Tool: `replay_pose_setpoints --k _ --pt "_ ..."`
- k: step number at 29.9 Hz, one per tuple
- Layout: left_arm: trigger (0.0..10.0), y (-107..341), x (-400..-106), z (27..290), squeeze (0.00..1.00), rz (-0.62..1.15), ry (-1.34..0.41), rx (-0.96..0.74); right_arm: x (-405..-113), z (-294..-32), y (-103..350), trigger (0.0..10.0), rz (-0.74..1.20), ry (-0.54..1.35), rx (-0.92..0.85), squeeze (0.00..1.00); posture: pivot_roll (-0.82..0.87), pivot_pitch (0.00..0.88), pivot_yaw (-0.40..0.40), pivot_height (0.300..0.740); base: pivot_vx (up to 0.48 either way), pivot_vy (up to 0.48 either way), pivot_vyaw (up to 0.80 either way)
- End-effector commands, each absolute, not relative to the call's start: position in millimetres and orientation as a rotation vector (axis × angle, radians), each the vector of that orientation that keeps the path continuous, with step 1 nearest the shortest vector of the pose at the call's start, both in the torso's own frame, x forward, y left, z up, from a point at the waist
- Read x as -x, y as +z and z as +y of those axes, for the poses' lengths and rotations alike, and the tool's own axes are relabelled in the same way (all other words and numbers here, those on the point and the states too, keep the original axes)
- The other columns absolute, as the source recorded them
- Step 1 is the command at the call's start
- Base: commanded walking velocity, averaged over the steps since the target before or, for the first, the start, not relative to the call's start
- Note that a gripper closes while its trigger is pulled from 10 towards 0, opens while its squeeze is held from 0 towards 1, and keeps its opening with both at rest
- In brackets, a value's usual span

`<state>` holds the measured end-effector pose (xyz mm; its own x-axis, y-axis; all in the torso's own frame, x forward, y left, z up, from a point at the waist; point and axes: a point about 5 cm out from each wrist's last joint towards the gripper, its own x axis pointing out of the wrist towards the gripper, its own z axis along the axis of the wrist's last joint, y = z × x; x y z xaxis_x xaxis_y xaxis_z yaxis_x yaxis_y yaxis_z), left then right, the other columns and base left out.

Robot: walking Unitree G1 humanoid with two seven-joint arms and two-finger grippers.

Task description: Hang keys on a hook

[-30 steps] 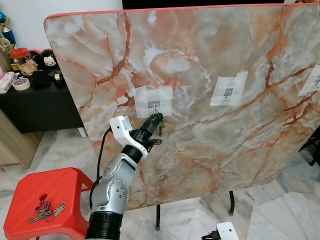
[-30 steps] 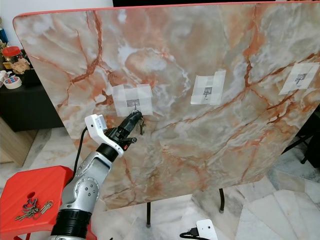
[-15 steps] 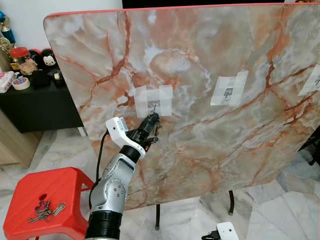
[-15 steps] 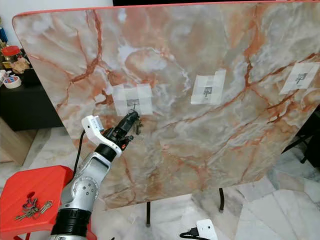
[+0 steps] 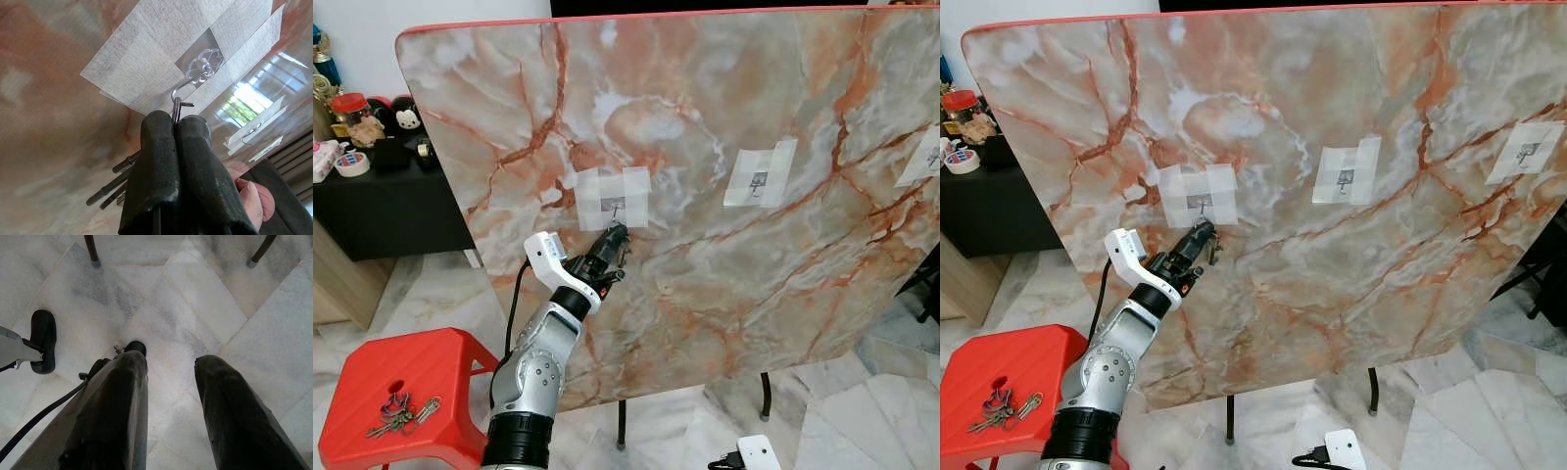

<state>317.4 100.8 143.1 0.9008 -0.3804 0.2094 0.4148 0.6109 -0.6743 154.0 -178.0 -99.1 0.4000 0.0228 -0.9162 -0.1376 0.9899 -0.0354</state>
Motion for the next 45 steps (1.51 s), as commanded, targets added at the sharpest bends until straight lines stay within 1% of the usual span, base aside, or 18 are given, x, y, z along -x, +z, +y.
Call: replay_pose_setpoints --k 1,2,3,4,18,28,29,30,31,32,34,36,37,39,41,42,45 --pt "10.0 141 -319 101 0.00 -0.036 -0.451 0.782 -155 -178 -99 10.0 1.153 0.094 0.100 0.00 0.06 0.000 -0.041 0.740 0.000 0.000 0.00" --pt "10.0 141 -319 101 0.00 -0.036 -0.451 0.782 -155 -178 -99 10.0 1.153 0.094 0.100 0.00 0.06 0.000 -0.041 0.740 0.000 0.000 0.00" --pt "10.0 141 -319 102 0.52 -0.038 -0.444 0.783 -155 -179 -98 10.0 1.153 0.094 0.101 0.00 0.06 0.000 -0.041 0.740 0.000 0.000 0.00" --pt "10.0 141 -319 102 1.00 -0.038 -0.442 0.785 -155 -178 -98 10.0 1.153 0.094 0.100 0.00 0.06 0.000 -0.042 0.740 0.000 0.000 0.00" --pt "10.0 140 -318 106 1.00 -0.042 -0.435 0.786 -155 -178 -99 10.0 1.153 0.096 0.100 0.00 0.06 0.000 -0.040 0.740 0.000 0.000 0.00" --pt "10.0 131 -304 129 1.00 -0.024 -0.418 0.707 -155 -178 -99 10.0 1.156 0.098 0.101 0.00 0.06 0.000 -0.037 0.740 0.000 0.000 0.00" --pt "10.0 127 -298 137 0.84 -0.015 -0.418 0.671 -154 -178 -99 10.0 1.157 0.098 0.102 0.00 0.06 0.000 -0.037 0.740 0.000 0.000 0.00" --pt "10.0 126 -296 141 0.84 -0.013 -0.413 0.658 -154 -179 -99 10.0 1.157 0.098 0.102 0.00 0.06 0.000 -0.037 0.740 0.000 0.000 0.00" --pt "10.0 126 -294 144 0.67 -0.013 -0.408 0.651 -154 -179 -99 10.0 1.157 0.098 0.102 0.00 0.06 0.000 -0.036 0.740 0.000 0.000 0.00" --pt "10.0 125 -293 147 0.00 -0.014 -0.403 0.647 -154 -179 -99 10.0 1.158 0.099 0.103 0.00 0.06 0.000 -0.036 0.740 0.000 0.000 0.00" --pt "10.0 119 -284 163 0.00 0.013 -0.393 0.591 -153 -179 -99 10.0 1.159 0.100 0.104 0.00 0.07 0.000 -0.036 0.740 0.000 0.000 0.00" --pt "10.0 117 -280 166 0.00 0.027 -0.400 0.568 -153 -179 -99 10.0 1.160 0.101 0.105 0.00 0.07 0.000 -0.036 0.740 0.000 0.000 0.00" --pt "10.0 109 -272 176 0.00 0.072 -0.409 0.497 -153 -179 -100 10.0 1.161 0.101 0.106 0.00 0.07 0.000 -0.034 0.740 0.000 0.000 0.00" --pt "10.0 95 -264 190 0.00 0.134 -0.372 0.372 -152 -179 -100 10.0 1.162 0.102 0.107 0.00 0.07 0.000 -0.030 0.740 0.000 0.000 0.00" --pt "10.0 84 -257 208 0.00 0.192 -0.289 0.316 -151 -178 -100 10.0 1.164 0.098 0.106 0.00 0.07 0.000 -0.024 0.740 0.000 0.000 0.00" --pt "10.0 73 -251 225 0.00 0.245 -0.213 0.247 -150 -178 -101 10.0 1.165 0.094 0.101 0.00 0.07 0.000 -0.020 0.740 0.000 0.000 0.00" --pt "10.0 65 -247 234 0.00 0.283 -0.178 0.194 -150 -177 -101 10.0 1.165 0.093 0.099 0.00 0.08 0.000 -0.019 0.740 0.000 0.000 0.00"
